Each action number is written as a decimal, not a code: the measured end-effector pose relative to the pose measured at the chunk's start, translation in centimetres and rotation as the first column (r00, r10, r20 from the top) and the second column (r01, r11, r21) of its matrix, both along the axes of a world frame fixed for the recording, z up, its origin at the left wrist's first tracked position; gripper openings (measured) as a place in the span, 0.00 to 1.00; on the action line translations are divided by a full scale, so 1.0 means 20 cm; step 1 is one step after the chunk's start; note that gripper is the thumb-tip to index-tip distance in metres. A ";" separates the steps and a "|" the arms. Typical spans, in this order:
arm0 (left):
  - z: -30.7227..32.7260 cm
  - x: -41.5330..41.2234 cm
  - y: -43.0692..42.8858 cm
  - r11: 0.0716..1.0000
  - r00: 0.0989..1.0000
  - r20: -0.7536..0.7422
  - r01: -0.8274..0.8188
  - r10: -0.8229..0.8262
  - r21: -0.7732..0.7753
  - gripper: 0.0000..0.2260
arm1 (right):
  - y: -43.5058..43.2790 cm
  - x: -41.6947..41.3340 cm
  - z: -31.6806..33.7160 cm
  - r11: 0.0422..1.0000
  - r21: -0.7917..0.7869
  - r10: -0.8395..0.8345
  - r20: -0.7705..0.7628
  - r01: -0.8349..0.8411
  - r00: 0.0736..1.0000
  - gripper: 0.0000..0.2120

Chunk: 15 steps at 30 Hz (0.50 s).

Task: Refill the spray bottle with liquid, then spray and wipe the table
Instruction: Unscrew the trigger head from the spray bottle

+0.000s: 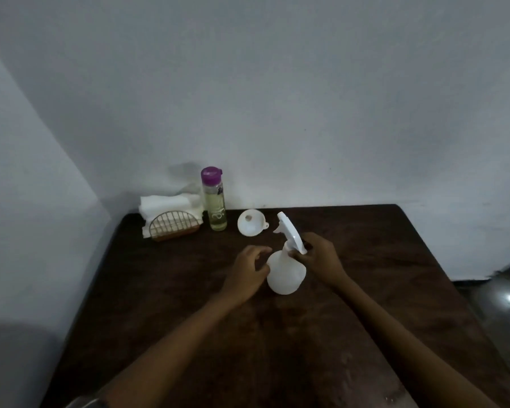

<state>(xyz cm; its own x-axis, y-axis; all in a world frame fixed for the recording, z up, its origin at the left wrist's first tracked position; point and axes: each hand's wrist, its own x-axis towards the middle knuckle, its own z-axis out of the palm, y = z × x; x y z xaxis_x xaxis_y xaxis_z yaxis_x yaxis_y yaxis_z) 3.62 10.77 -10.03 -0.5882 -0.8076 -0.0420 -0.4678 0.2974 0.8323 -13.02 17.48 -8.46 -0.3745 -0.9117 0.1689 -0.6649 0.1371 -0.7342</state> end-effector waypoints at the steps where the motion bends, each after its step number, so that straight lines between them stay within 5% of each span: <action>1: -0.02 0.04 0.05 1.000 1.000 -0.009 0.013 -0.013 -0.006 0.17 | 0.04 0.04 0.00 0.999 0.000 0.033 0.009 -0.033 0.999 0.13; 8: -0.15 0.24 0.31 1.000 0.997 -0.068 0.027 -0.028 -0.016 0.24 | 0.27 0.30 0.00 0.985 0.063 0.153 0.092 -0.159 0.984 0.08; 15: -0.19 0.31 0.45 0.991 0.995 0.000 -0.101 0.101 0.087 0.21 | 0.36 0.40 -0.06 0.974 0.093 0.201 0.056 -0.206 0.978 0.07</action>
